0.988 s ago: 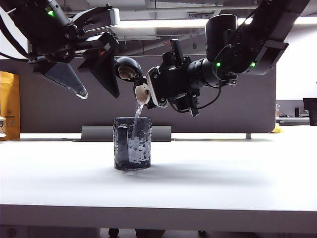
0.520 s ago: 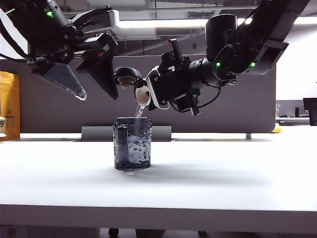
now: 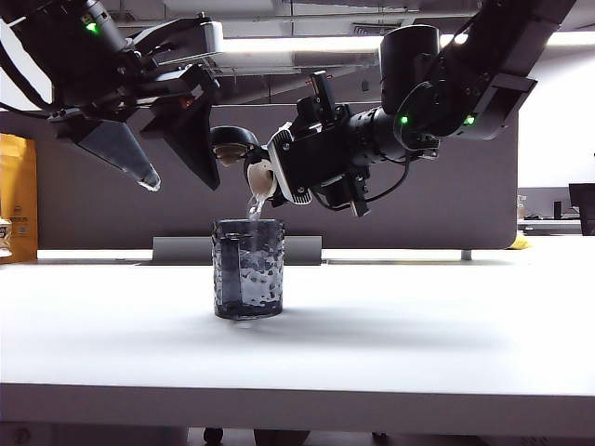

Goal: Pick up the black thermos, pour some water into the cup, then place the black thermos back on the table.

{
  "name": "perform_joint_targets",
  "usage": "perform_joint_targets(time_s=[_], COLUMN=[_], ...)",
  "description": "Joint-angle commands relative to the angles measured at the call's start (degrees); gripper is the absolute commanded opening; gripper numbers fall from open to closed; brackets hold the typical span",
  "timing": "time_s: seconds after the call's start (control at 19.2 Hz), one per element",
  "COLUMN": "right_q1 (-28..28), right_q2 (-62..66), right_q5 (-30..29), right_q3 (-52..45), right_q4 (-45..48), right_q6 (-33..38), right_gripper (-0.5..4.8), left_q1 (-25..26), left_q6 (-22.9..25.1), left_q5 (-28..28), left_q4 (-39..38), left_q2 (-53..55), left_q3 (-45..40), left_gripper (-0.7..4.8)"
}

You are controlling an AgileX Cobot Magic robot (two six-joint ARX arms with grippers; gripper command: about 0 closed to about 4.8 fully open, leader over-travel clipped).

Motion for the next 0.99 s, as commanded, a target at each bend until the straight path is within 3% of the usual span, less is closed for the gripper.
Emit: perform_joint_targets(time_s=[0.05, 0.42, 0.78, 0.83, 0.99], right_q1=[0.4, 0.4, 0.4, 0.4, 0.4], right_q2=[-0.8, -0.8, -0.8, -0.8, -1.5], right_q5=[-0.1, 0.0, 3.1, 3.4, 9.1], right_q3=[0.6, 0.5, 0.4, 0.4, 0.1], right_q4=[3.1, 3.1, 2.6, 2.7, 2.7], right_q6=[0.2, 1.0, 26.2, 32.2, 60.9], right_gripper=[0.22, 0.32, 0.32, 0.32, 0.32], left_q1=[-0.1, 0.0, -0.1, -0.1, 0.0], left_q6=[0.2, 0.2, 1.4, 1.6, 1.5], left_q5=[-0.2, -0.2, -2.8, -3.8, -4.0], left_q4=[-0.3, -1.3, -1.4, -1.2, -0.6], left_q2=[-0.2, -0.2, -1.3, -2.6, -9.4], left_q3=[0.2, 0.2, 0.5, 0.9, 2.0], left_gripper=[4.79, 4.79, 4.79, 4.79, 4.79])
